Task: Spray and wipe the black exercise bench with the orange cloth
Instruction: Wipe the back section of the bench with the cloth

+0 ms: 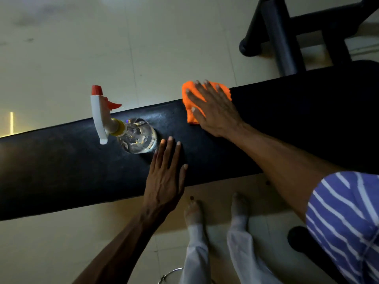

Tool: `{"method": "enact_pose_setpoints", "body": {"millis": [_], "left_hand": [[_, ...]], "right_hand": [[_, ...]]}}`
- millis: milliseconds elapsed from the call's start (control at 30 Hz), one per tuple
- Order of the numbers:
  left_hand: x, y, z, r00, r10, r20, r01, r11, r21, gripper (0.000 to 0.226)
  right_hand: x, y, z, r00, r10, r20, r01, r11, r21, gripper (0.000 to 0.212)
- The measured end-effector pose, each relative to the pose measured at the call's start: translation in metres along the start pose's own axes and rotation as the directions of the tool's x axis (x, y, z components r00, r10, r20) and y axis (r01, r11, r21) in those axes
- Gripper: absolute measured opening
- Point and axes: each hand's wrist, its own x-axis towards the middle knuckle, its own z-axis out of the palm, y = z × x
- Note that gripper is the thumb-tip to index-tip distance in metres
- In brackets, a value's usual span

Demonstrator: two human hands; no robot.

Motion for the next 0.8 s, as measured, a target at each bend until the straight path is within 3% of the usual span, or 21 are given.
{"method": "enact_pose_setpoints", "body": {"millis": [67,167,233,300,367,433,533,567,633,700,800], "left_hand": [[-0.001,0.0,0.003,1.0,-0.013,0.012,0.013,1.0,0.023,0.062],[0.0,0.005,0.005,0.999,-0.045,0.01,0.045,0.999,0.024,0.063],[0.002,0.01,0.006,0.997,-0.076,-0.004,0.076,0.997,0.018,0.063],[0.004,0.018,0.008,0.993,-0.119,-0.009,0.119,0.993,0.002,0.063],[0.008,0.027,0.009,0.989,-0.151,-0.003,0.151,0.988,-0.019,0.063],[0.018,0.04,0.01,0.988,-0.152,0.002,0.152,0.988,-0.029,0.063],[0.044,0.063,0.009,0.995,-0.096,0.031,0.097,0.995,-0.037,0.062],[0.055,0.072,0.009,0.997,-0.068,0.039,0.069,0.997,-0.042,0.063],[0.079,0.089,0.01,0.998,-0.014,0.057,0.017,0.999,-0.048,0.064],[0.102,0.107,0.013,0.997,0.027,0.075,-0.022,0.998,-0.061,0.063],[0.128,0.128,0.021,0.995,0.035,0.096,-0.027,0.997,-0.079,0.06]], "right_hand": [[0.005,-0.014,0.0,0.999,0.042,-0.017,-0.042,0.999,0.007,0.06],[-0.008,-0.016,0.005,0.963,-0.261,0.062,0.265,0.962,-0.068,0.06],[-0.012,0.008,-0.001,0.947,-0.312,0.08,0.317,0.946,-0.065,0.06],[-0.016,0.032,-0.008,0.993,-0.118,0.016,0.119,0.993,-0.022,0.059],[-0.028,0.046,-0.011,0.991,0.12,-0.059,-0.116,0.991,0.061,0.057],[-0.042,0.056,-0.013,0.99,0.119,-0.081,-0.113,0.991,0.077,0.057],[-0.062,0.093,-0.019,0.993,-0.118,0.021,0.118,0.993,-0.015,0.06],[-0.065,0.112,-0.024,0.992,-0.125,0.035,0.126,0.991,-0.048,0.06],[-0.068,0.149,-0.034,0.998,0.048,-0.039,-0.05,0.998,-0.03,0.057],[-0.073,0.179,-0.041,0.944,0.298,-0.142,-0.293,0.954,0.062,0.055],[-0.08,0.171,-0.036,0.89,0.405,-0.212,-0.385,0.914,0.13,0.054]]}}
